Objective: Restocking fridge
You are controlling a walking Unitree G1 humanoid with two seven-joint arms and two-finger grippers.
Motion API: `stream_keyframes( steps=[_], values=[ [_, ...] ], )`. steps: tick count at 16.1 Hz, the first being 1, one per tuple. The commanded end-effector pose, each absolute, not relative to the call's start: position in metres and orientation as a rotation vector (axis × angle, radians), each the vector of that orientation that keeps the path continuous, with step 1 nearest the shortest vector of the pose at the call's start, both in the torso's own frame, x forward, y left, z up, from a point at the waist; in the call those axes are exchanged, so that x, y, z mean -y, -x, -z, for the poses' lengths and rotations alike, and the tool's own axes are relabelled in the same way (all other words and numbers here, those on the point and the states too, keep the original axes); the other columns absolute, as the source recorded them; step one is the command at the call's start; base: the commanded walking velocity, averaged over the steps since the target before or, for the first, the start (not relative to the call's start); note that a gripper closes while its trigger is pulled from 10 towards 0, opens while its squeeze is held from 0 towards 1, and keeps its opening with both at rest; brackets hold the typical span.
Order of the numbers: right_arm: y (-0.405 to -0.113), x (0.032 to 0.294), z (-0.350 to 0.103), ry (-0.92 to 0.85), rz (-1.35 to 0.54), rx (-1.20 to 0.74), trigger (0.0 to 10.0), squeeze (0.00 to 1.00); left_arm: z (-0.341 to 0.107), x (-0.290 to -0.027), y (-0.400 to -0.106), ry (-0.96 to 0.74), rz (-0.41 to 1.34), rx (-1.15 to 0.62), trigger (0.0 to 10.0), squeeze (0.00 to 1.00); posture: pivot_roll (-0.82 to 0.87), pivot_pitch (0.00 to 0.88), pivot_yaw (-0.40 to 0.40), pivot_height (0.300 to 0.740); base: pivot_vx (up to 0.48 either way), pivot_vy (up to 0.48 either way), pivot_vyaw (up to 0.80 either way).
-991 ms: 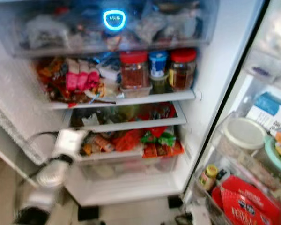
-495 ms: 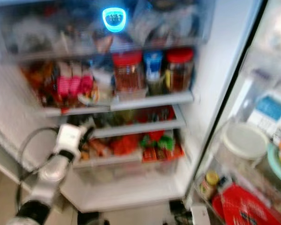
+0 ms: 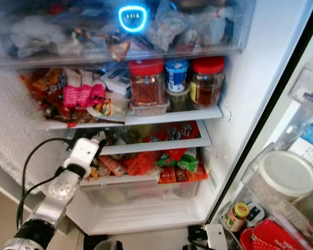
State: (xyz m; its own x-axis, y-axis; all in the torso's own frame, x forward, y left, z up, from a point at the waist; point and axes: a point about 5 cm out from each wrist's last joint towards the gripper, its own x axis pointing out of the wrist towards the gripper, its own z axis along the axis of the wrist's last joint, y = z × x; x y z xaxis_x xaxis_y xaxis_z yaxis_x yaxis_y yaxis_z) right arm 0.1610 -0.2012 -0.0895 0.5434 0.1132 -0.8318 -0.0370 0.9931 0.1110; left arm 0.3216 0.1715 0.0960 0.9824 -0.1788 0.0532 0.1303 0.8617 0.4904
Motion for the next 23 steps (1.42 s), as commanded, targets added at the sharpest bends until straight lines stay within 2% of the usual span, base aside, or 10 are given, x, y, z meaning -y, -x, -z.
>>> stream_keyframes(
  steps=[1, 5, 9, 10, 11, 15, 18, 23],
  values=[
    [-0.152, 0.215, 0.091, -0.077, -0.037, -1.026, 10.0, 0.00, -0.098, -0.179, -0.323, -0.556, 0.142, 0.101, 10.0, 0.00, -0.01, 0.000, -0.020, 0.636, 0.000, 0.000, 0.00],
    [-0.151, 0.216, 0.091, -0.076, -0.028, -1.024, 10.0, 0.00, -0.098, -0.183, -0.326, -0.730, 0.161, 0.109, 10.0, 0.00, -0.04, 0.000, -0.012, 0.636, 0.000, 0.000, 0.00],
    [-0.151, 0.216, 0.091, -0.076, -0.028, -1.024, 10.0, 0.00, -0.097, -0.183, -0.327, -0.736, 0.157, 0.112, 10.0, 0.00, -0.04, 0.000, -0.012, 0.636, 0.000, 0.000, 0.00],
    [-0.148, 0.215, 0.093, -0.078, -0.032, -1.029, 10.0, 0.00, -0.079, -0.183, -0.327, -0.883, 0.229, 0.034, 10.0, 0.00, -0.06, 0.000, 0.001, 0.636, 0.000, 0.000, 0.00],
    [-0.147, 0.214, 0.093, -0.081, -0.032, -1.031, 10.0, 0.00, -0.073, -0.185, -0.328, -0.958, 0.254, 0.004, 10.0, 0.00, -0.06, 0.000, 0.001, 0.636, 0.000, 0.000, 0.00],
    [-0.142, 0.216, 0.095, -0.084, -0.025, -1.040, 10.0, 0.00, -0.075, -0.178, -0.337, -1.116, 0.270, 0.029, 10.0, 0.00, -0.07, 0.000, -0.001, 0.636, 0.000, 0.000, 0.00],
    [-0.137, 0.217, 0.096, -0.091, -0.019, -1.043, 10.0, 0.00, -0.072, -0.183, -0.340, -1.211, 0.278, 0.031, 10.0, 0.00, -0.09, 0.039, -0.001, 0.636, 0.000, 0.000, 0.00],
    [-0.126, 0.222, 0.098, -0.099, -0.009, -1.042, 10.0, 0.00, -0.075, -0.185, -0.345, -1.251, 0.253, 0.035, 10.0, 0.00, -0.13, 0.116, -0.016, 0.636, 0.000, 0.000, 0.00]
  ],
)
